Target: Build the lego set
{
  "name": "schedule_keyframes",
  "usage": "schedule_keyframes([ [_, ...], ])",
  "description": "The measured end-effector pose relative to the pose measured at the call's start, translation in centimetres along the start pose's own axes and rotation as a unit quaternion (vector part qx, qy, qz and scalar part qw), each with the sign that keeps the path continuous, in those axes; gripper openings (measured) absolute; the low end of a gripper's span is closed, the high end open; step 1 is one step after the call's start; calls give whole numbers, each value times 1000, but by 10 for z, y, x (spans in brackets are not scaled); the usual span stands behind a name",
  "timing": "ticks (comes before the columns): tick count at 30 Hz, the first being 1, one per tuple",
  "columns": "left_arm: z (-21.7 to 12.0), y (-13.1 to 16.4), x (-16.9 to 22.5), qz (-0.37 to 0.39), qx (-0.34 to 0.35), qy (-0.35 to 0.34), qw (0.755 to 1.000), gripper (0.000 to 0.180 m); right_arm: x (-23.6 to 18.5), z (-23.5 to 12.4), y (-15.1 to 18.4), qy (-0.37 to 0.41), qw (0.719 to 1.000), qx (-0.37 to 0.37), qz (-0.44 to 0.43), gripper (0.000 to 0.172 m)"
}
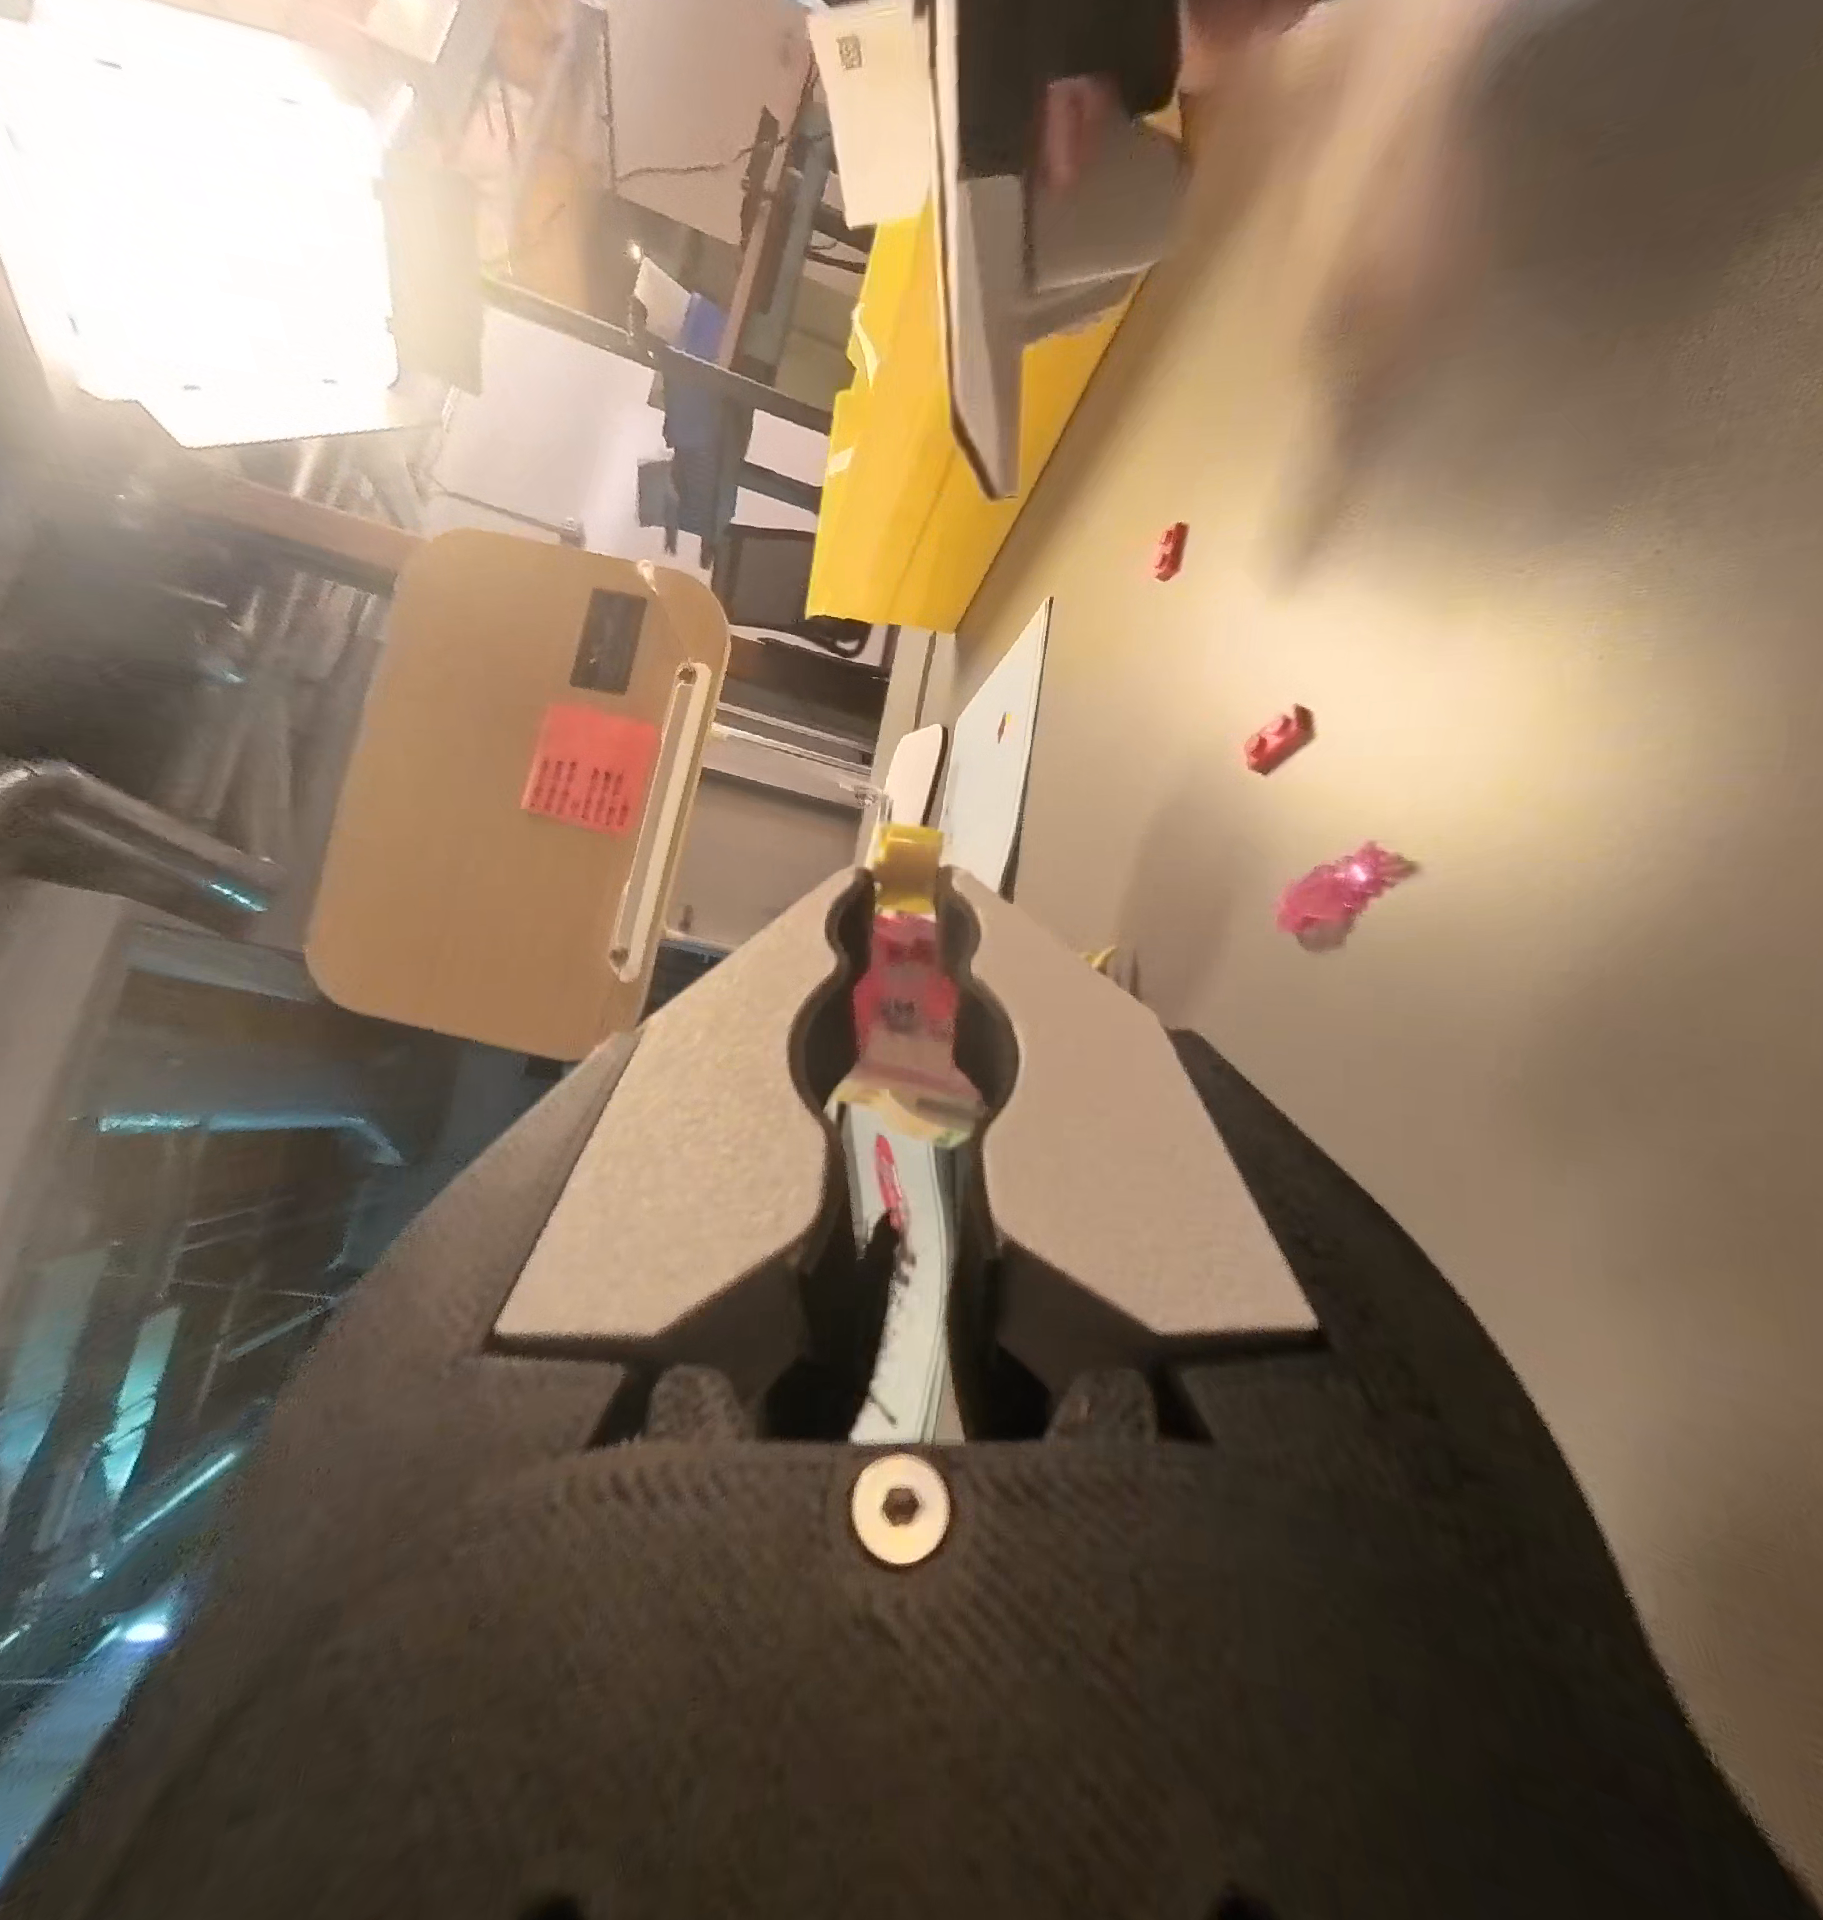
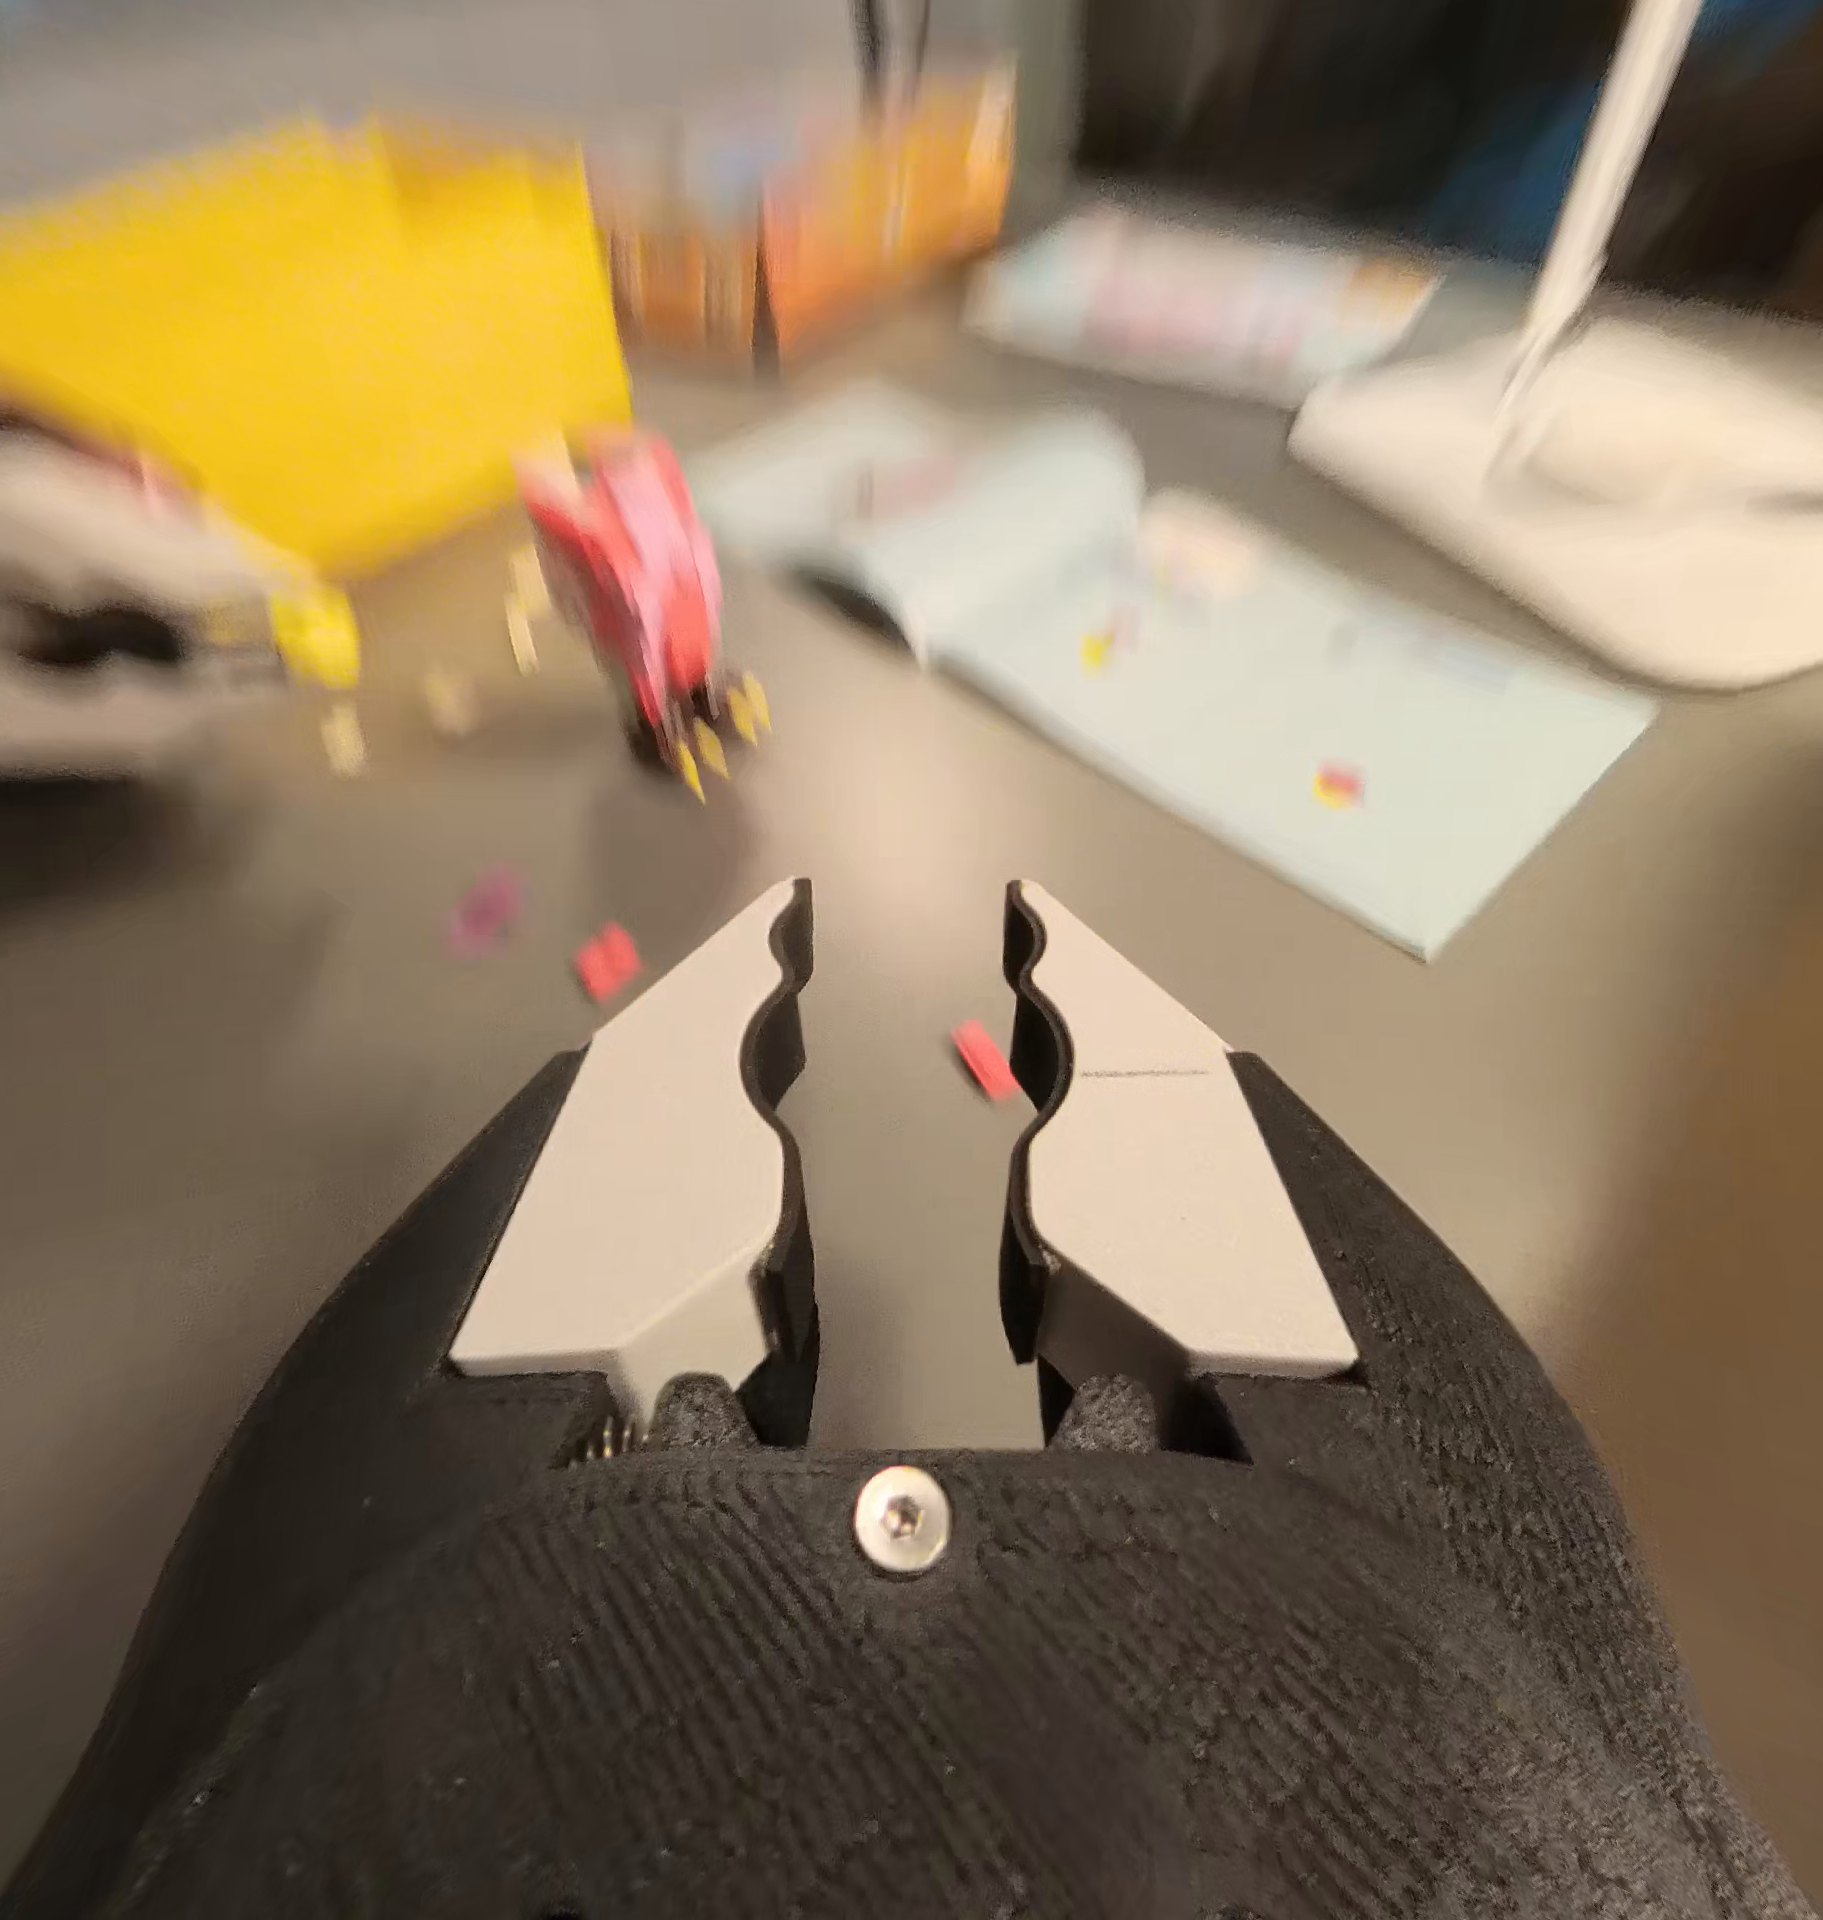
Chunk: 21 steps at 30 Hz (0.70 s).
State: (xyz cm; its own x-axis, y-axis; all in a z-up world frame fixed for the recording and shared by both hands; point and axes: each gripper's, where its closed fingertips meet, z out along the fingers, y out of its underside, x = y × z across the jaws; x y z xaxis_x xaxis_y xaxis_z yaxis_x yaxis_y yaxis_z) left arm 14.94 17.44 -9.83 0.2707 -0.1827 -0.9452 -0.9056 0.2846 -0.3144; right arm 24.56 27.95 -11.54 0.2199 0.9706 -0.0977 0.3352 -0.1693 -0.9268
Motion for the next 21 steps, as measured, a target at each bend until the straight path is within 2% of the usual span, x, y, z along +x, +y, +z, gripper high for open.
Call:
schedule_keyframes([
  [3, 17, -1, 5, -4, 10, 1, 1000, 10, 7, 1, 24, -38, 997, -70, -11, 36],
  [6, 26, -1, 16, -28, 18, 22, 999, 10, 9, 6, 39, -78, 992, -102, -8, 38],
  [14, 30, 10, 22, -45, 16, 31, 998, 10, 13, 10, 52, -116, 986, -119, -3, 36],
  [21, 32, 13, 23, -42, 7, 31, 999, 10, 5, 12, 61, -118, 982, -148, -30, 35],
])
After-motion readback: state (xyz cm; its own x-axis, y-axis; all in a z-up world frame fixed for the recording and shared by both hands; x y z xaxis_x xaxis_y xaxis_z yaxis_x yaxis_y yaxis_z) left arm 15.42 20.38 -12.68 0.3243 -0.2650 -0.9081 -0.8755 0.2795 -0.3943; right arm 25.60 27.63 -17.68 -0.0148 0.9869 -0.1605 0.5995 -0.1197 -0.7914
